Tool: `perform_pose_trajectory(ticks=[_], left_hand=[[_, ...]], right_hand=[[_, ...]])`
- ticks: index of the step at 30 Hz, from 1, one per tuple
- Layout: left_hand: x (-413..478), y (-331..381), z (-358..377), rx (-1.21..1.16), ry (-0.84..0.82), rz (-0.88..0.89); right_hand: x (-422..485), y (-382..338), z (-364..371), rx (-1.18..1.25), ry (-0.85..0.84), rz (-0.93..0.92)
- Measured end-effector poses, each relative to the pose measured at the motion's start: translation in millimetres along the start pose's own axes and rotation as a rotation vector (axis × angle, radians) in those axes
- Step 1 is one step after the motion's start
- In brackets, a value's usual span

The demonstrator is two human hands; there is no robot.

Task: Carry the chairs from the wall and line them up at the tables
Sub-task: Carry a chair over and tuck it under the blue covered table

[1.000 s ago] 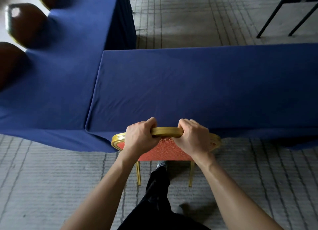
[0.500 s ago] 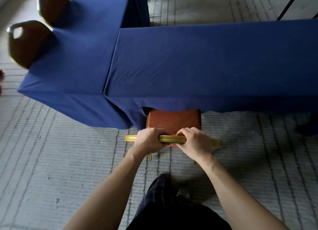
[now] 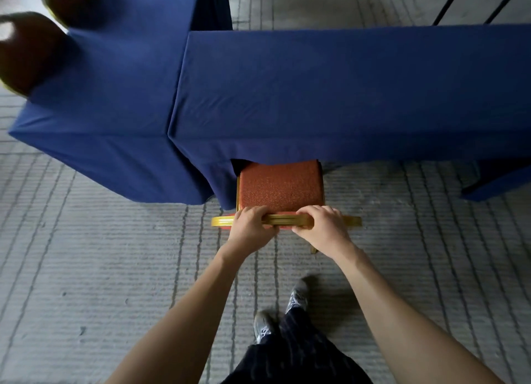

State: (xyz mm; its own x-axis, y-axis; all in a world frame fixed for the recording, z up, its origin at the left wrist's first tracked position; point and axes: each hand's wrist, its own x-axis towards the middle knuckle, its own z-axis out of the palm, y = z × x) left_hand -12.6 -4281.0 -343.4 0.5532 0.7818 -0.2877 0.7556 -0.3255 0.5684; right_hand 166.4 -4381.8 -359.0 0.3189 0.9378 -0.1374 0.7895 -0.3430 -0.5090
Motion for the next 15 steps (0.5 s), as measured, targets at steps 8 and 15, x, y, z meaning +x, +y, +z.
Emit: perform_pose_trajectory(ticks=[8, 15], left_hand=[[-63, 23, -12, -0.835, 0.215, -0.381], [-46, 30, -5, -1.627, -0.102, -0.794]], right_hand=[[-71, -60, -1, 0.879, 0.298, 0.436], [-47, -59, -1, 1.591, 0.079, 0.83]])
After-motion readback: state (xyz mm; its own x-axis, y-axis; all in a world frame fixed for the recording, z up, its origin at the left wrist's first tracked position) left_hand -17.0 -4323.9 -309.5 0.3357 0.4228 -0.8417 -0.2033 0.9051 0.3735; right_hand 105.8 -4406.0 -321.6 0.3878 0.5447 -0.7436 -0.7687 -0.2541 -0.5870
